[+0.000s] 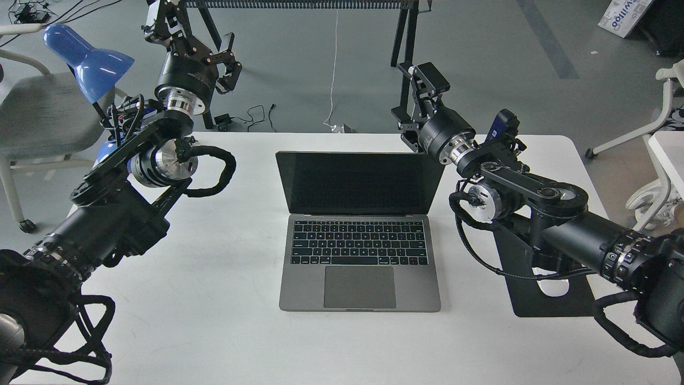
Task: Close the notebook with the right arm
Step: 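Push the laptop screen's back edge forward and down with the right gripper, then press the lid down flat onto the laptop base with the right gripper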
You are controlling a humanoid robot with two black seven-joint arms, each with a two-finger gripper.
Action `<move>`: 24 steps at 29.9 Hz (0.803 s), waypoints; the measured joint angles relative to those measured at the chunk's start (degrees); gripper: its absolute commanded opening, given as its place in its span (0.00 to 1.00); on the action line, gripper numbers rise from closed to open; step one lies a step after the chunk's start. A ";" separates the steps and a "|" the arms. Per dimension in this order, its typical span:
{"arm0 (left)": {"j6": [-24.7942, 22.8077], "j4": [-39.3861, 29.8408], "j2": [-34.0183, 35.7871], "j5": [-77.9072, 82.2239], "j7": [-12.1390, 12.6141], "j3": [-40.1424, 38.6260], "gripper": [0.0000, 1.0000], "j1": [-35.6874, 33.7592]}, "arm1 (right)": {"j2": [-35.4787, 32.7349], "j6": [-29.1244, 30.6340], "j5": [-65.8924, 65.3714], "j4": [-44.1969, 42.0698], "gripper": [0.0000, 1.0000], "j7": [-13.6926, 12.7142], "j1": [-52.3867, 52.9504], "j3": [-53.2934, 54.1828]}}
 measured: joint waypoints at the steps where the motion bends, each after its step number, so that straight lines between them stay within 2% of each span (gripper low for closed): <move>1: 0.00 0.00 0.00 0.00 0.00 0.00 1.00 0.00 | -0.12 -0.05 0.00 0.62 1.00 -0.01 -0.13 -0.25; 11: 0.00 0.00 0.00 0.00 0.00 -0.04 1.00 0.00 | -5.01 -0.63 0.07 8.35 1.00 -0.03 -2.45 -0.72; 24: 0.02 0.00 0.00 0.00 0.00 -0.04 1.00 0.00 | -16.51 -1.17 0.63 22.90 1.00 -0.12 -6.57 -0.75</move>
